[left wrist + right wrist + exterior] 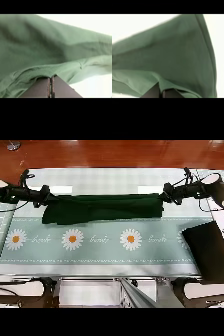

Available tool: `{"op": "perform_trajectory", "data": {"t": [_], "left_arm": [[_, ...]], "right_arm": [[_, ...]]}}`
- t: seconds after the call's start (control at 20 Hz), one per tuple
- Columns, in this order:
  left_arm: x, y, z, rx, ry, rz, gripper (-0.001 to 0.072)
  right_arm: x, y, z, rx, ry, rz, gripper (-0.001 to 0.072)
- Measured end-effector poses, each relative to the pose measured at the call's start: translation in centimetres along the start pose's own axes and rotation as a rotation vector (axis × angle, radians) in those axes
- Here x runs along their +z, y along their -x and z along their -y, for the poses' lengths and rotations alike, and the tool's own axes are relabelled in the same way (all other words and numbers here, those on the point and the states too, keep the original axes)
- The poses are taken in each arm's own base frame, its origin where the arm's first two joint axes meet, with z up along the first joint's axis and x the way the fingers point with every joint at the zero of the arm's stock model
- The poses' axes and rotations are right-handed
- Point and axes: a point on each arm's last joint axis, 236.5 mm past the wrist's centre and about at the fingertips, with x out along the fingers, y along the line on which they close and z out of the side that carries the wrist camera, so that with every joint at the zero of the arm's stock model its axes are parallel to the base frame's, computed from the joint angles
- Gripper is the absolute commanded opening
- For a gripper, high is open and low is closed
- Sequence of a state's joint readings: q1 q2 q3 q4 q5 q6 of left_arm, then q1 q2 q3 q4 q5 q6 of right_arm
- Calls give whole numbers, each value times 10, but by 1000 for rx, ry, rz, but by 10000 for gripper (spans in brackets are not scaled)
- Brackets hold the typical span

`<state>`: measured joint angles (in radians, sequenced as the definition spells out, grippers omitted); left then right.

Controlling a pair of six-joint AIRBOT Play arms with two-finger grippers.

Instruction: Fold the shirts.

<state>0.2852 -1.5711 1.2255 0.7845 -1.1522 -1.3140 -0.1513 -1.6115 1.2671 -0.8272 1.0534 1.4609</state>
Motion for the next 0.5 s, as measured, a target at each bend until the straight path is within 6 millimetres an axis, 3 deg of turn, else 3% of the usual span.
{"op": "perform_trajectory", "data": {"t": [0.1,0.15,0.2,0.25,0.4,0.5], "left_arm": [[8,-11,-6,4,22,-13,26],[10,-16,-9,7,31,-20,127],[12,-19,-11,8,34,-24,556],[14,-21,-12,9,35,-26,700],[21,-7,-21,45,9,-44,700],[21,20,-46,138,21,-72,699]], "right_arm": [[7,-11,4,4,-27,-7,41],[9,-17,6,5,-41,-13,283],[10,-22,9,4,-51,-21,541],[12,-25,10,8,-61,-23,630],[24,-12,16,25,-64,-23,629],[30,9,30,18,-63,-38,628]]}}
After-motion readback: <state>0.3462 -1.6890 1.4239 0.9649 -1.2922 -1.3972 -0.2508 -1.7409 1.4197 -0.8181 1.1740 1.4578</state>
